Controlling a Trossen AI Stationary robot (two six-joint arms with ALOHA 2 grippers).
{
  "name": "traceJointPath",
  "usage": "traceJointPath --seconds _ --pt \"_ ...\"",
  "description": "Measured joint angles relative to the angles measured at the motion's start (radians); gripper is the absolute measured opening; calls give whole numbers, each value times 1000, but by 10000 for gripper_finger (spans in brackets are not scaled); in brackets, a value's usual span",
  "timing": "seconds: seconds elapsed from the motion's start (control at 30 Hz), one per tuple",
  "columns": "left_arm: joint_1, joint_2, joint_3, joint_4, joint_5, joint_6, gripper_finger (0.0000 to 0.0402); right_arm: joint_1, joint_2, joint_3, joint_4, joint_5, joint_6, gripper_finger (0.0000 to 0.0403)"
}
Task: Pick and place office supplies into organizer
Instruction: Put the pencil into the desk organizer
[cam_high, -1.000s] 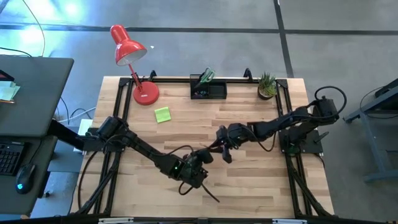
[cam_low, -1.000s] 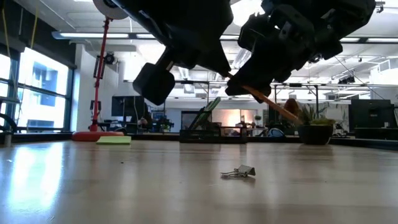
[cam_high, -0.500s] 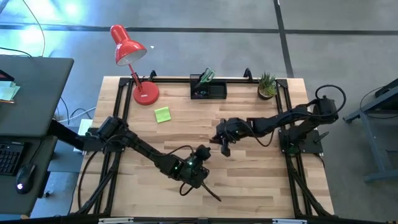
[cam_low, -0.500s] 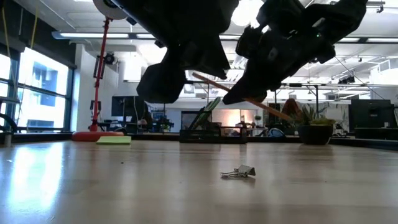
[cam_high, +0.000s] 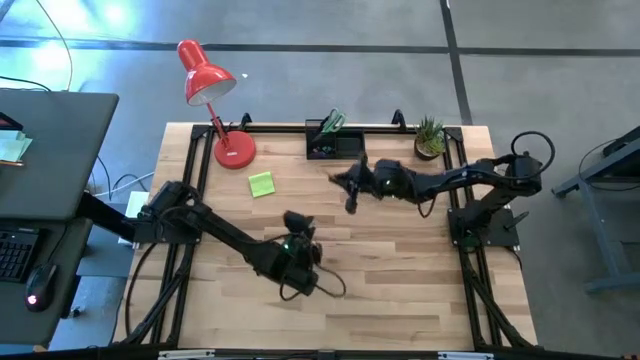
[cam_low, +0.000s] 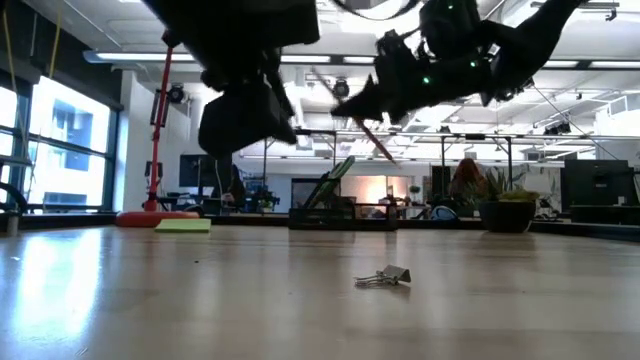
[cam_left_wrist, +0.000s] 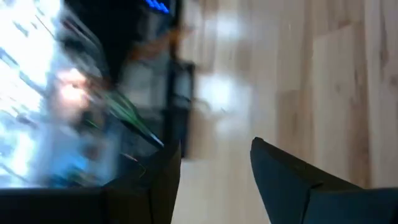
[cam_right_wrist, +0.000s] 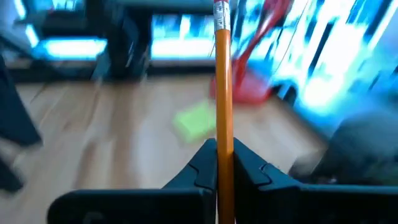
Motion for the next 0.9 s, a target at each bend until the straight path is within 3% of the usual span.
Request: traceJointPath --seconds 0.1,0.2,0.4,0.6,0.73,0.9 --pt "20 -11 -6 -52 94 -146 177 -49 0 0 163 -8 -87 7" --pt "19 -11 -55 36 150 -148 165 -108 0 2 301 -39 -79 5" --pt "18 -35 -201 249 253 -133 141 -216 12 90 299 -168 3 9" --pt "17 -213 -441 724 427 -25 122 -259 138 249 287 -289 -27 8" --pt "26 -318 -610 1075 545 4 114 -280 276 389 265 -297 -42 16" --pt "21 -349 -747 1301 584 -20 113 -333 418 565 259 -300 -40 6"
